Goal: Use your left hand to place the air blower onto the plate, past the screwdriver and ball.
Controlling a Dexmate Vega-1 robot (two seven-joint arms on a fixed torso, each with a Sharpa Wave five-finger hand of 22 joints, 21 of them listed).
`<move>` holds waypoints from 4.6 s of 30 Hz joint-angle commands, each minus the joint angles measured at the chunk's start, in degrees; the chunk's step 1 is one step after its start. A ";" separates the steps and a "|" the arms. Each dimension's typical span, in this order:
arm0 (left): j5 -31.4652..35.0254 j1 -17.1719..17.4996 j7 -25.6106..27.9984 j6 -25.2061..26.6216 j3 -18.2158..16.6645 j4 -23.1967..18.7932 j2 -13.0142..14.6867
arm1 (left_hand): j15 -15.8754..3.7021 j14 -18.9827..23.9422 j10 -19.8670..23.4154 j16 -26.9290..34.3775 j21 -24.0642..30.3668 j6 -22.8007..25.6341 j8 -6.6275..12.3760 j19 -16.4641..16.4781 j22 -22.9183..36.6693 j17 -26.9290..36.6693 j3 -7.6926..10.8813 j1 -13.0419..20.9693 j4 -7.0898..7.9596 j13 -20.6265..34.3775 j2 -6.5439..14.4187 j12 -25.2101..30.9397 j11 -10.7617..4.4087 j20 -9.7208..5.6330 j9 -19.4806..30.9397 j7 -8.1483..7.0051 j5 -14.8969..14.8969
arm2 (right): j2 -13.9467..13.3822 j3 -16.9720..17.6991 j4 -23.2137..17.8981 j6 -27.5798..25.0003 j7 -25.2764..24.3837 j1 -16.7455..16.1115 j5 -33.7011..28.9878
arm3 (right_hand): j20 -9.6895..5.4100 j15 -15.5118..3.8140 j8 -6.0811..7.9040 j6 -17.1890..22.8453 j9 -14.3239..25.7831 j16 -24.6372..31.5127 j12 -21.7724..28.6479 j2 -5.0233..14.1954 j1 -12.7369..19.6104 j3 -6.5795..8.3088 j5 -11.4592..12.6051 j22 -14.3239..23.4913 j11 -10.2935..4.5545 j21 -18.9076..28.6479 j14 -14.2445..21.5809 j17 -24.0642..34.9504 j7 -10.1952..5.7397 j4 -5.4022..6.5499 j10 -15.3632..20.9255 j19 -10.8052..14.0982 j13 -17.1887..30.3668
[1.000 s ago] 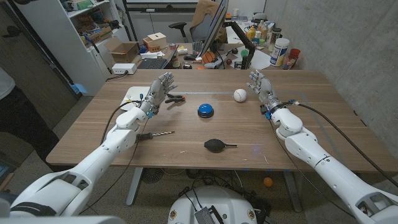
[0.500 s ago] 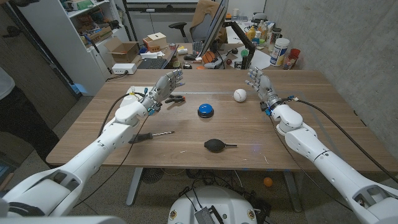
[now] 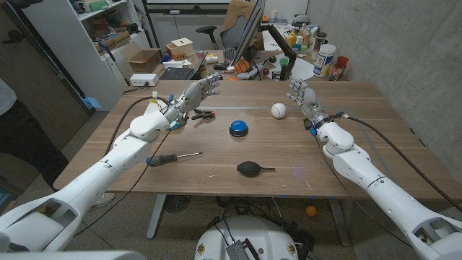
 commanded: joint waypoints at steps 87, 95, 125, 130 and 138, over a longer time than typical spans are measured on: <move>43.96 -12.49 -21.60 9.87 9.37 -44.82 10.87 | -0.72 -1.25 -0.78 -1.57 -6.63 0.91 0.12 3.50 0.09 0.01 -2.35 13.66 -17.43 0.62 -8.49 -0.88 -4.15 4.40 0.79 -10.24 -2.89 | -2.07 4.59 -4.67 3.25 -3.57 -7.53 0.72 | -1.82 -1.85 -0.76 1.11 0.19 -0.48 -0.84 1.90 -0.38 -0.47 0.48 0.22 0.10 -0.31 0.90 0.15 -0.06 0.05 0.82 0.64 0.19; 47.81 -12.75 -24.10 13.26 9.10 -47.10 11.88 | -0.56 -0.51 0.00 -1.44 -6.88 1.37 0.25 4.33 0.13 0.06 -2.45 15.10 -18.29 0.73 -9.09 -0.56 -4.28 4.52 0.85 -10.25 -2.83 | -1.48 3.90 -3.58 3.19 -3.14 -6.49 0.59 | -1.83 -1.77 -0.79 1.14 0.20 -0.50 -0.87 1.92 -0.39 -0.49 0.49 0.22 0.29 -0.32 0.92 0.15 -0.08 0.06 0.87 0.67 0.19; 52.54 -14.87 -30.05 13.97 14.64 -44.05 8.67 | 0.29 -0.36 -0.13 -1.71 -8.55 1.71 0.40 4.07 0.17 0.21 -2.94 19.60 -19.46 1.07 -10.93 -0.55 -3.40 4.68 1.01 -10.28 -2.35 | -1.21 3.30 -2.42 3.00 -2.86 -5.36 0.38 | -1.96 -1.89 -0.88 1.28 0.21 -0.53 -0.99 2.11 -0.40 -0.51 0.57 0.22 0.05 -0.38 1.01 0.17 -0.05 0.13 0.96 0.75 0.21; 53.90 -14.79 -29.83 13.52 15.42 -42.62 7.95 | 0.28 -0.92 -0.60 -1.92 -9.13 1.68 0.36 3.39 0.18 0.23 -3.03 20.42 -19.41 1.12 -11.09 -0.71 -3.37 4.71 1.01 -10.31 -2.27 | -0.95 3.21 -1.73 3.36 -2.56 -5.18 0.53 | -1.95 -1.88 -0.91 1.28 0.21 -0.55 -1.00 2.11 -0.40 -0.53 0.59 0.22 0.07 -0.39 1.01 0.17 -0.03 0.14 1.00 0.75 0.21; 55.78 -15.08 -30.45 12.71 17.29 -39.88 6.43 | 0.36 -1.18 -1.19 -2.00 -9.62 1.64 0.31 2.85 0.20 0.24 -3.11 21.10 -19.30 1.17 -11.12 -0.90 -3.43 4.73 1.03 -10.32 -2.21 | -0.71 3.07 -0.95 3.55 -2.26 -4.90 0.69 | -1.95 -1.86 -0.93 1.30 0.21 -0.56 -1.03 2.12 -0.40 -0.55 0.61 0.22 0.01 -0.41 1.02 0.16 -0.03 0.14 1.02 0.76 0.21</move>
